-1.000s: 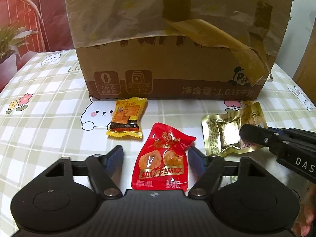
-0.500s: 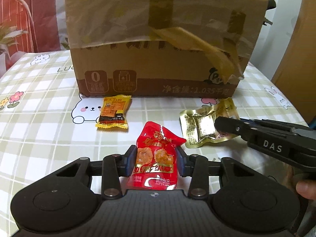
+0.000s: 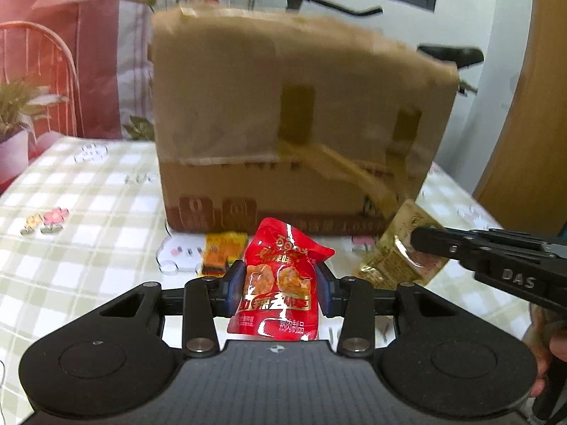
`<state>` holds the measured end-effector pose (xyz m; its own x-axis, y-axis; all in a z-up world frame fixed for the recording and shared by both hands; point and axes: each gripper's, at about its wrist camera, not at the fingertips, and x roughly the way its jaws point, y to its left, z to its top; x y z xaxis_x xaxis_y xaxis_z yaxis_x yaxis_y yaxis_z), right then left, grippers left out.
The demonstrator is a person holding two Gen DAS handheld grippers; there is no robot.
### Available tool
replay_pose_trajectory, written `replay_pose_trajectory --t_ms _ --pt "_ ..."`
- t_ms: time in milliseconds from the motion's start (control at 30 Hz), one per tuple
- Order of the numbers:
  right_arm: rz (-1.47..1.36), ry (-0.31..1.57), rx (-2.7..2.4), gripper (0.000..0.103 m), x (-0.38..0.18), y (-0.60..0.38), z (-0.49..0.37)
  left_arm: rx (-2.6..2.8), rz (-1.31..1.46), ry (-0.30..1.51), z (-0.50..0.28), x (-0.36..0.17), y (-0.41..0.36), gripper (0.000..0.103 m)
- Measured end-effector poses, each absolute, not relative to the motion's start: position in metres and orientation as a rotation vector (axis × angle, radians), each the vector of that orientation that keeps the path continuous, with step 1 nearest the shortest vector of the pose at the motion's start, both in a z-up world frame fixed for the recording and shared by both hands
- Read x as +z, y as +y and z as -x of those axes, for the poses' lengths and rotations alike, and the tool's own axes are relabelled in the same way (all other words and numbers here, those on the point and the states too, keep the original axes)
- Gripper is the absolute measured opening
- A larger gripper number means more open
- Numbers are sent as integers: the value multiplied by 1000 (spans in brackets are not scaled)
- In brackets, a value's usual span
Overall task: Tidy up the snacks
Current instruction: 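Lift the red pouch and gold packet over the box and release both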
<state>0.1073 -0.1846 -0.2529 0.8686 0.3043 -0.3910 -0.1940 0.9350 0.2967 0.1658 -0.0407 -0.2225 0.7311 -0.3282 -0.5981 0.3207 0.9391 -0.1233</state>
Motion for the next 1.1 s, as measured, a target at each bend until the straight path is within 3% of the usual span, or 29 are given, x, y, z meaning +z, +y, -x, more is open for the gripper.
replay_pose_trajectory --t_ms 633,833,1033,1100 --pt "-176 118 258 2 -100 -209 -120 -356 22 306 -182 -97 -24 44" --pt "-129 121 179 2 -79 -225 -163 -355 12 256 -226 -62 -41 44" --pt "-130 220 140 2 -89 -234 -205 -341 13 301 -273 -57 -56 45" --pt "-157 256 128 2 -95 -236 -213 -334 2 325 -283 -62 -59 50"
